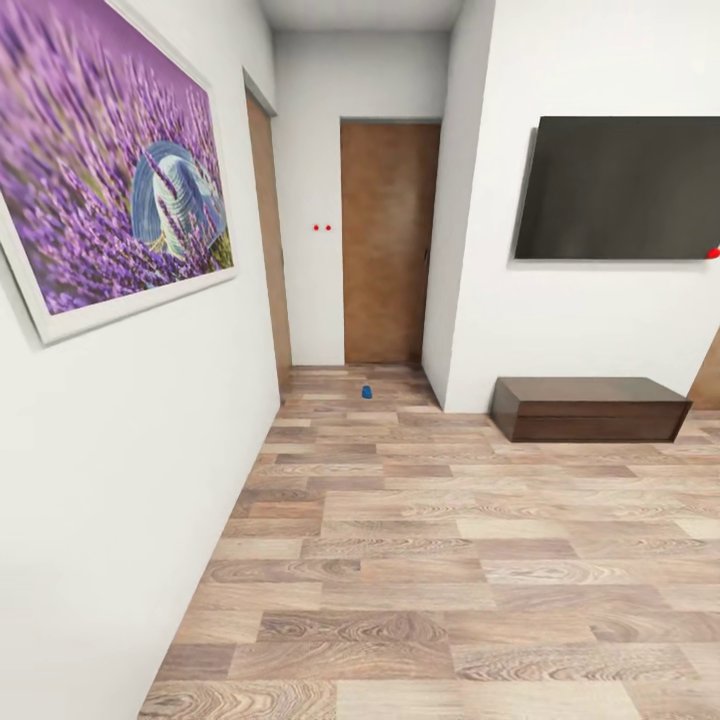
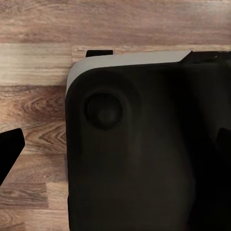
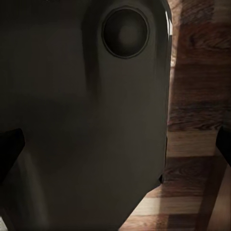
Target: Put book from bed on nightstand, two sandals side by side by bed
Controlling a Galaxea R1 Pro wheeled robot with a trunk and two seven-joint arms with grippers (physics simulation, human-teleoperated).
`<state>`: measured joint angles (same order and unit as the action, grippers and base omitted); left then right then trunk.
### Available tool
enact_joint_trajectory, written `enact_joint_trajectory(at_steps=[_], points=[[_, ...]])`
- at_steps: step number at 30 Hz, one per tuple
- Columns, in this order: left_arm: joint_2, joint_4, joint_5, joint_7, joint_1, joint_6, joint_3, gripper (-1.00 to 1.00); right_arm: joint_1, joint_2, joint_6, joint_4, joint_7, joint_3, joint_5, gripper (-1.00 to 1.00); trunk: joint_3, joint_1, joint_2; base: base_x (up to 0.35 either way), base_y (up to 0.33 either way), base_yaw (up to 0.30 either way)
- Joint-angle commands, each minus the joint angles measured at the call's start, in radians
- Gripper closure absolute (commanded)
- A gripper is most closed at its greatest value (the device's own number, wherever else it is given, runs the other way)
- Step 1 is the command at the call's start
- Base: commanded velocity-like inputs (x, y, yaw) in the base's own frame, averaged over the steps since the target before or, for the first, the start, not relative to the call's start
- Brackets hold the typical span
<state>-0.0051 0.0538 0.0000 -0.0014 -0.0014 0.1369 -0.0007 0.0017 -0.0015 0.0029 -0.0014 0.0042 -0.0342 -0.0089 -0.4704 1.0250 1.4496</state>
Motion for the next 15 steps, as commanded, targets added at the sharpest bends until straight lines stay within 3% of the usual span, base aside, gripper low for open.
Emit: enact_joint_trajectory(at_steps=[1, 15], points=[[0.0, 0.0, 0.0, 0.0, 0.0, 0.003, 0.0, -1.0, 0.0, 0.0, 0.0, 0.0, 0.0, -0.004, -0.001, -1.0, -0.002, 0.0, 0.0, 0.0, 0.0, 0.0], [0.0, 0.0, -0.001, -0.001, 0.0, 0.004, 0.0, -1.0, 0.0, 0.0, -0.002, 0.0, 0.003, -0.007, 0.0, -1.0, -0.018, 0.0, 0.0, 0.007, 0.0, 0.0]])
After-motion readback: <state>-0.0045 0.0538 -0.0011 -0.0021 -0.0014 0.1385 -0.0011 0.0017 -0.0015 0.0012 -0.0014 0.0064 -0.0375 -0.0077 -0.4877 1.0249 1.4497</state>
